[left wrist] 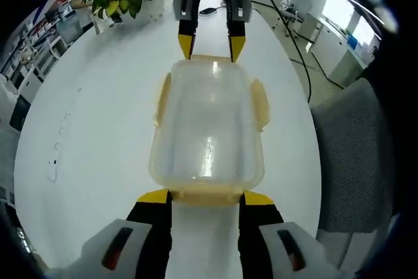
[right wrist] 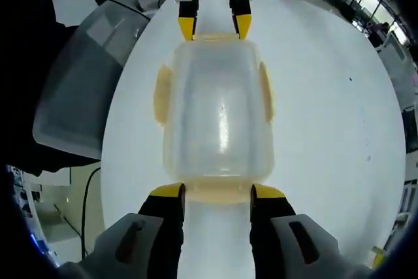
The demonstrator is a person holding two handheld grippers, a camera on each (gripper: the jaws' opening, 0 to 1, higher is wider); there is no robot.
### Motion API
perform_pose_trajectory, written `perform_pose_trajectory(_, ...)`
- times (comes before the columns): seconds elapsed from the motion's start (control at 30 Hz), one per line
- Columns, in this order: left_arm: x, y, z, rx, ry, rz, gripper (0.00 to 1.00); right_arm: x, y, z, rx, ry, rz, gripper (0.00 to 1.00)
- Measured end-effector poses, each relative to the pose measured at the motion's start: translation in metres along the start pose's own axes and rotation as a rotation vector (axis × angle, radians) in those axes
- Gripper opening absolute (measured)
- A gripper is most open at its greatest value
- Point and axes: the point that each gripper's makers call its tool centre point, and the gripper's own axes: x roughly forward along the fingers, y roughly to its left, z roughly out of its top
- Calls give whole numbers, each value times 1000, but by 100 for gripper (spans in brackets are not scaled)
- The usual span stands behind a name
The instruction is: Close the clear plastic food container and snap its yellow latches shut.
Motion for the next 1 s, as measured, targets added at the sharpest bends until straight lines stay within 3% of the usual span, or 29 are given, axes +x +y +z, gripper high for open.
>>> perform_pose_trajectory(0.53, 6, -3, -6, -14, 14, -10, 34, 2, 2, 3, -5, -51, 7, 36)
perform_pose_trajectory(0.9, 7, -3, -5, 16, 24, -11, 35, 2, 4, 2, -3, -61, 14, 38)
perform_pose_trajectory(1.0, 7, -3, -5, 26, 26, -11, 36, 2, 5, -1, -42, -31, 1, 38)
